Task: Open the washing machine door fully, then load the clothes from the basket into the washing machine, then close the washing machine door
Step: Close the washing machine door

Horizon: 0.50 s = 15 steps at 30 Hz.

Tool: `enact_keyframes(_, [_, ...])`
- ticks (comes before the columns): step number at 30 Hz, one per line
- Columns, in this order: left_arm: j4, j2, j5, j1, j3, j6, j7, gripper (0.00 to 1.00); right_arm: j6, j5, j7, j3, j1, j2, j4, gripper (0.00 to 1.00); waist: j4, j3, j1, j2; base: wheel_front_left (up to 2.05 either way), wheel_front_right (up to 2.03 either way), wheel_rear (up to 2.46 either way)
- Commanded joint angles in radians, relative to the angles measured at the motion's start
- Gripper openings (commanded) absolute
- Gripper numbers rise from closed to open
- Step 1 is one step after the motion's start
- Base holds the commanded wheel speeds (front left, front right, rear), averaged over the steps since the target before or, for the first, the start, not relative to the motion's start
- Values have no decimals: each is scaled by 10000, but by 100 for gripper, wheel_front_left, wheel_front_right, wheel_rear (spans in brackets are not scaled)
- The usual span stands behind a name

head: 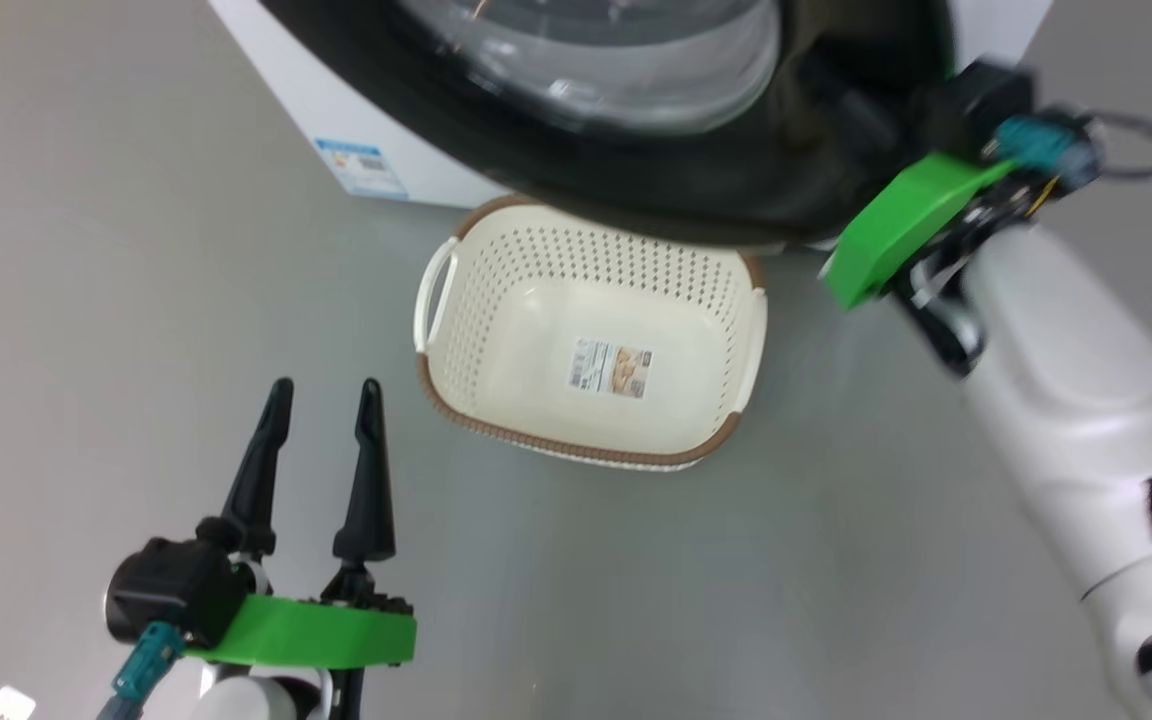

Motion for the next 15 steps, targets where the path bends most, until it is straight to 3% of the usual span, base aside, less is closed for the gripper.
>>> enact_keyframes(1, [-196,95,114,-325,332,-49,-111,100,12,-98,-110,-77,-312,-24,-116,0,337,414,0,-1,0,0,0])
enact_keyframes(15, [-269,-404,352,-685,629,-485,-121,100,12,-794,-120,-1501,-2302,-1060,741,0,1080,1224,0,-1,0,0,0])
